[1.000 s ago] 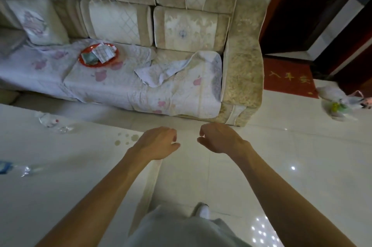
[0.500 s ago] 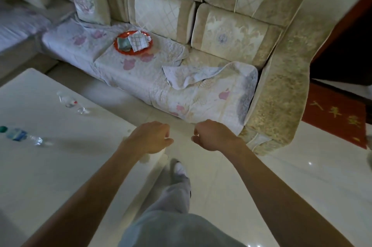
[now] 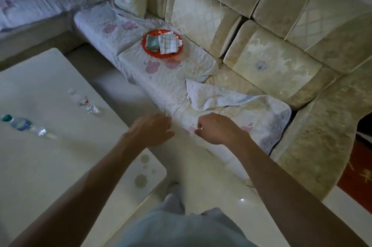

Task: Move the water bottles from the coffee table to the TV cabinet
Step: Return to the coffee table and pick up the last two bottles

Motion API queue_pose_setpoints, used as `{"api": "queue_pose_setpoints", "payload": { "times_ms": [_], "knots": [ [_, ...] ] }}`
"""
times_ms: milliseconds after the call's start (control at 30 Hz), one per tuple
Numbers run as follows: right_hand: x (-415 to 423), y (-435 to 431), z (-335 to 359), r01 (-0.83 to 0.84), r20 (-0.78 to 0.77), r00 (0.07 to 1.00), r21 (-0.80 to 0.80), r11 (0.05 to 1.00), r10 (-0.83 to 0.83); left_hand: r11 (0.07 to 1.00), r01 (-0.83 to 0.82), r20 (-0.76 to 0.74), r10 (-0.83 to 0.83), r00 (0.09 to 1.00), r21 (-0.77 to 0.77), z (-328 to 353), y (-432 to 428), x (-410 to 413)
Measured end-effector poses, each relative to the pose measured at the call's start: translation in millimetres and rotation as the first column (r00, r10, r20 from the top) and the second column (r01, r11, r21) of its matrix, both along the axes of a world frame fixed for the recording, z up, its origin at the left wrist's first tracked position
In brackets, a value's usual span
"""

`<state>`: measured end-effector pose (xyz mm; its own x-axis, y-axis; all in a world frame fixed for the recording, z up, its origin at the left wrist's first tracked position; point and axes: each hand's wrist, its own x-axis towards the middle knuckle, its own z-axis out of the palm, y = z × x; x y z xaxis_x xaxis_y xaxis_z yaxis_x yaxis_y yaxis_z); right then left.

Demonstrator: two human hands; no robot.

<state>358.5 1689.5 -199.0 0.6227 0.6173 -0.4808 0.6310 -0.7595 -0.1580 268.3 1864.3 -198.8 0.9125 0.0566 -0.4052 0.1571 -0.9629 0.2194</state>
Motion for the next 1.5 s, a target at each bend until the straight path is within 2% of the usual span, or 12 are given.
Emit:
{"api": "queue_pose_setpoints", "payload": {
  "times_ms": [200, 367, 533, 833, 1000, 1167, 1500],
  "knots": [
    [50.4, 60.2, -9.1, -0.179, -0.033, 0.983, 0.012, 0.984, 0.179, 0.981, -0.193, -0.059, 0.194, 0.979, 0.023, -7.9, 38.1, 16.6],
    [95.5, 112.0, -12.6, -0.365, -0.078, 0.927, 0.05, 0.93, 0.368, 0.925, -0.379, -0.073, 0.381, 0.922, 0.037, -10.5, 61.8, 36.5],
    [137.3, 159.7, -3.9, -0.604, -0.032, 0.795, 0.055, 0.795, 0.606, 0.82, -0.57, -0.059, 0.572, 0.818, 0.04, 7.0, 80.4, 55.3],
    [154.7, 240.8, 11.5, -0.837, -0.059, 0.536, 0.088, 0.539, 0.842, 0.559, -0.825, -0.006, 0.828, 0.561, 0.082, 25.4, 87.4, 39.5],
    [129.0, 284.2, 1.7, -0.915, -0.022, 0.393, 0.088, 0.394, 0.919, 0.415, -0.903, -0.007, 0.909, 0.417, 0.107, 18.2, 93.5, 24.0],
    [114.6, 325.7, -11.2, -0.952, -0.014, 0.297, 0.065, 0.298, 0.955, 0.335, -0.937, -0.041, 0.942, 0.332, 0.102, -1.3, 125.3, 14.9],
    [109.2, 455.7, -48.0, -0.973, -0.032, 0.228, -0.045, 0.227, 0.973, 0.223, -0.975, -0.033, 0.974, 0.223, 0.005, -35.4, 239.0, 16.3]
  ]
}}
